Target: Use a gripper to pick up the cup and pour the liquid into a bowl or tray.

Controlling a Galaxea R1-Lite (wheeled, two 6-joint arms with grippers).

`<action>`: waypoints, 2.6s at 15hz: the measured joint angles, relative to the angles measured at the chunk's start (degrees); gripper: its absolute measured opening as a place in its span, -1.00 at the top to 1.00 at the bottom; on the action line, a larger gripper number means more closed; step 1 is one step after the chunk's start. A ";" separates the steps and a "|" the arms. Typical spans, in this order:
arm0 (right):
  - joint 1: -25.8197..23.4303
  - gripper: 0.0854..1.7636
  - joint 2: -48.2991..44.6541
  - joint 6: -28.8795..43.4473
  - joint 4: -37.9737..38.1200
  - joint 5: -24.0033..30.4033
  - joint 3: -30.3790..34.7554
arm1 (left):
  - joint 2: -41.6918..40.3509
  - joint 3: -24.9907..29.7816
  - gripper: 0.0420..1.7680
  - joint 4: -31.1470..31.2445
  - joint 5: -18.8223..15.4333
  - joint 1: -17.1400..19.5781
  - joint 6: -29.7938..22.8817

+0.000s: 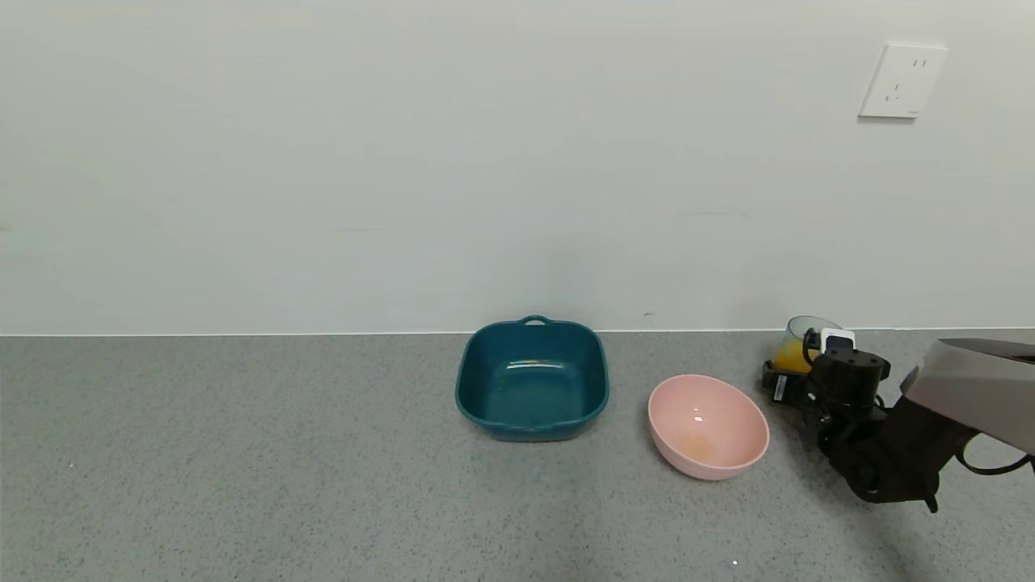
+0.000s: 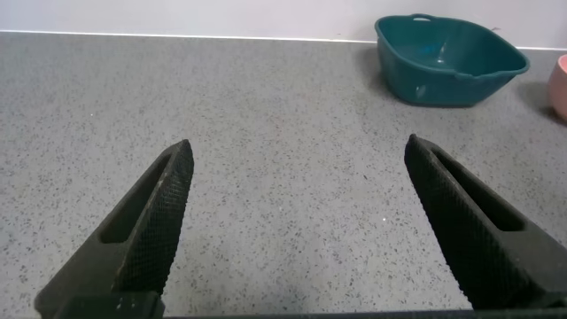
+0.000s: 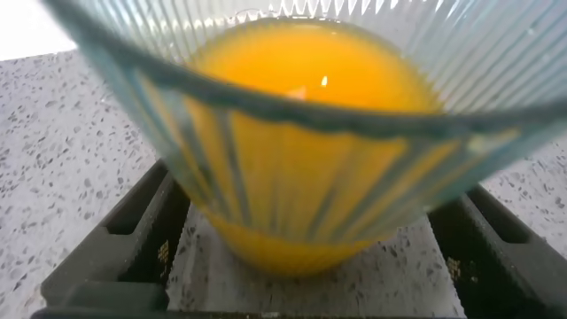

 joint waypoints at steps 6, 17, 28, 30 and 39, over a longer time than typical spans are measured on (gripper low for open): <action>-0.50 -0.94 1.76 0.11 0.02 0.05 -3.50 | 0.00 0.00 -0.94 0.00 -0.02 0.00 0.00; -0.37 -0.50 3.28 0.30 0.11 0.07 -5.21 | 0.00 0.00 -0.94 0.00 0.00 0.00 0.00; -0.26 -0.49 3.04 0.29 0.06 0.18 -4.94 | 0.00 0.00 -0.94 0.00 0.00 0.00 0.00; -0.26 -0.49 2.76 0.24 0.16 0.35 -4.69 | 0.00 0.00 -0.94 0.00 0.00 0.00 0.00; 0.44 -0.49 -3.80 0.13 0.28 2.26 1.27 | 0.00 0.00 -0.94 0.00 0.00 0.00 0.00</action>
